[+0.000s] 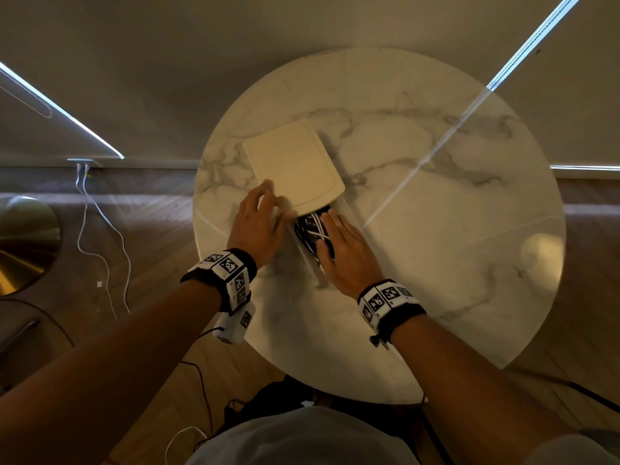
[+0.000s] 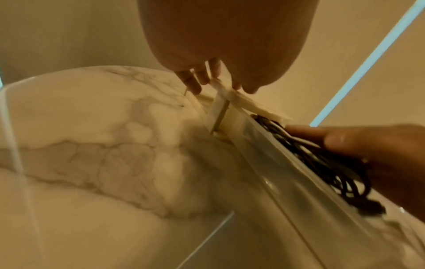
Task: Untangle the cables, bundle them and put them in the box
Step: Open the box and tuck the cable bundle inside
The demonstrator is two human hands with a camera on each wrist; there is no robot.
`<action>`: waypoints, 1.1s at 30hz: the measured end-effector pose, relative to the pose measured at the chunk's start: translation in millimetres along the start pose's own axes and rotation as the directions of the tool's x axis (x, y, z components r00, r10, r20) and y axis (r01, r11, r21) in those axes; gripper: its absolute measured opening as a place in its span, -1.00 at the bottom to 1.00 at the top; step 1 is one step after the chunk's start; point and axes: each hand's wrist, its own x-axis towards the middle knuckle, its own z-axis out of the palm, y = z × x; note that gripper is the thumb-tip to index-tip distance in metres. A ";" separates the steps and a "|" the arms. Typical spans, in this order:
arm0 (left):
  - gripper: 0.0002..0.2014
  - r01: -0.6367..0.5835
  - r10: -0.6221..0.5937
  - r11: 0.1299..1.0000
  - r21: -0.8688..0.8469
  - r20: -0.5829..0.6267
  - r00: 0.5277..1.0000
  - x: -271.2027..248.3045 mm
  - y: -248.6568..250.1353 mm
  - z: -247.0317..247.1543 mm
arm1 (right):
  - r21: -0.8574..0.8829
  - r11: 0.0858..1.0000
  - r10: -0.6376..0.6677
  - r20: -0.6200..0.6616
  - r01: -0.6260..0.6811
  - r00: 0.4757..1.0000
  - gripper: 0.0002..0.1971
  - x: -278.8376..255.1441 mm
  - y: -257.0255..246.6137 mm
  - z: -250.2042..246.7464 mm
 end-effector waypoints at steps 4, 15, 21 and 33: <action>-0.48 0.126 -0.129 0.963 -0.237 0.005 0.992 8.0 -7.0 -4.4 | 0.087 0.996 -0.044 0.117 0.033 0.992 -0.45 -3.4 6.7 -8.9; -0.26 0.276 -0.244 0.910 -0.310 0.138 0.960 14.8 -3.6 -10.0 | 0.293 0.952 0.106 -0.049 -0.087 0.993 -0.57 26.9 -2.6 3.9; -0.30 0.345 -0.311 0.848 -0.402 0.149 0.939 16.4 4.3 -12.0 | 0.010 0.992 -0.124 -0.193 0.129 0.973 -0.60 1.3 7.3 -4.5; -0.29 0.338 -0.312 0.920 -0.199 0.149 0.938 15.2 5.4 -8.0 | -0.308 0.862 -0.455 -0.115 0.403 0.883 -0.65 -4.8 23.6 5.3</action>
